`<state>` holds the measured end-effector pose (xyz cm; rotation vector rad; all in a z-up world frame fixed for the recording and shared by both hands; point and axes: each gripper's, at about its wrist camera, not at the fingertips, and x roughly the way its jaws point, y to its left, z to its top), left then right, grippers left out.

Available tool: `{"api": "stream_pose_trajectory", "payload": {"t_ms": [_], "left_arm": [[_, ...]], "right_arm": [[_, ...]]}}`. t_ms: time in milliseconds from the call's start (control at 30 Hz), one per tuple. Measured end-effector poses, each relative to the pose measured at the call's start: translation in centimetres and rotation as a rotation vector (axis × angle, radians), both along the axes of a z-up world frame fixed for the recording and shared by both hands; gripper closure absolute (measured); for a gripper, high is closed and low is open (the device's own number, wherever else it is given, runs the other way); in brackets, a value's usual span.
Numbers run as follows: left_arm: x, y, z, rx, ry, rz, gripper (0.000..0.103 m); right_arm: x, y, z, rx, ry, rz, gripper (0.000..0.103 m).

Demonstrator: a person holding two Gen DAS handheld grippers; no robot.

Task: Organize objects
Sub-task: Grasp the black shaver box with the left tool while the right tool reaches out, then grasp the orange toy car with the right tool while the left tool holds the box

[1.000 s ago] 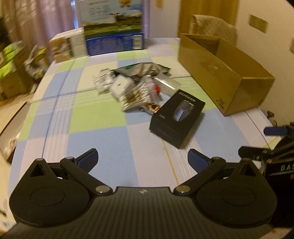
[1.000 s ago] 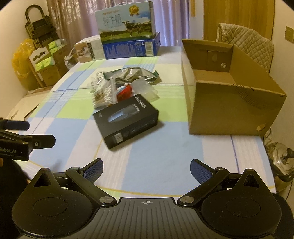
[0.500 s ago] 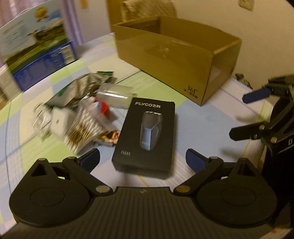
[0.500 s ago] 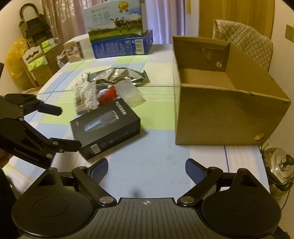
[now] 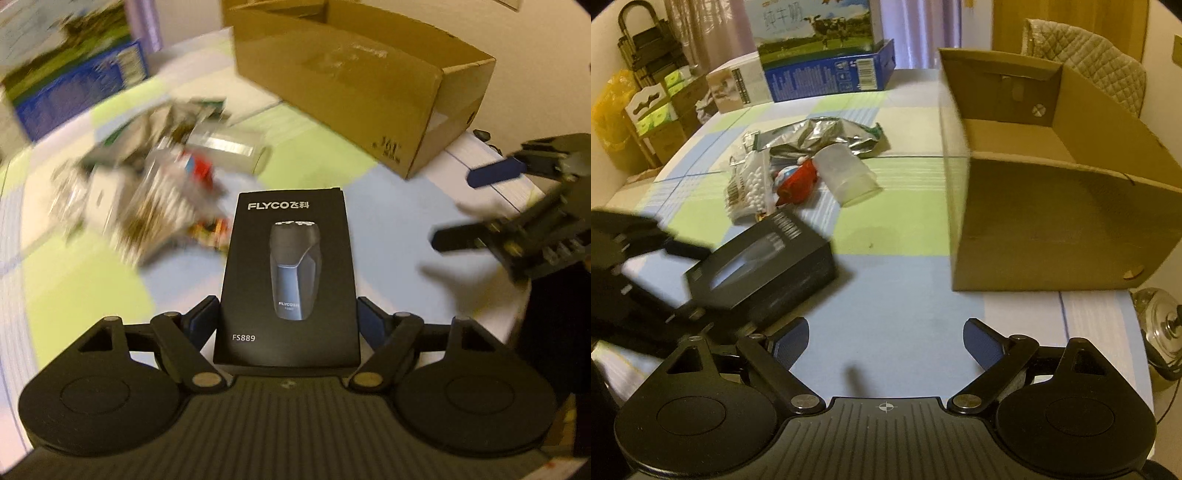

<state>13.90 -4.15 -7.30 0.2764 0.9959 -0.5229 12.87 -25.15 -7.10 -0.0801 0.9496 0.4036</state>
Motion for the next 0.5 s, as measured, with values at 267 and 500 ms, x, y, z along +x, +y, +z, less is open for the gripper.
{"api": "stream_pose_trajectory", "payload": {"t_ms": [267, 500], "left_arm": [[-3.4, 5.4, 0.1, 0.016, 0.023, 0.307, 0.027], [-1.0, 7.5, -0.5, -0.041, 0.025, 0.380, 0.021]], "right_arm": [[-0.5, 2.3, -0.2, 0.021, 0.014, 0.049, 0.014], [0.9, 5.4, -0.2, 0.028, 0.011, 0.111, 0.014]]}}
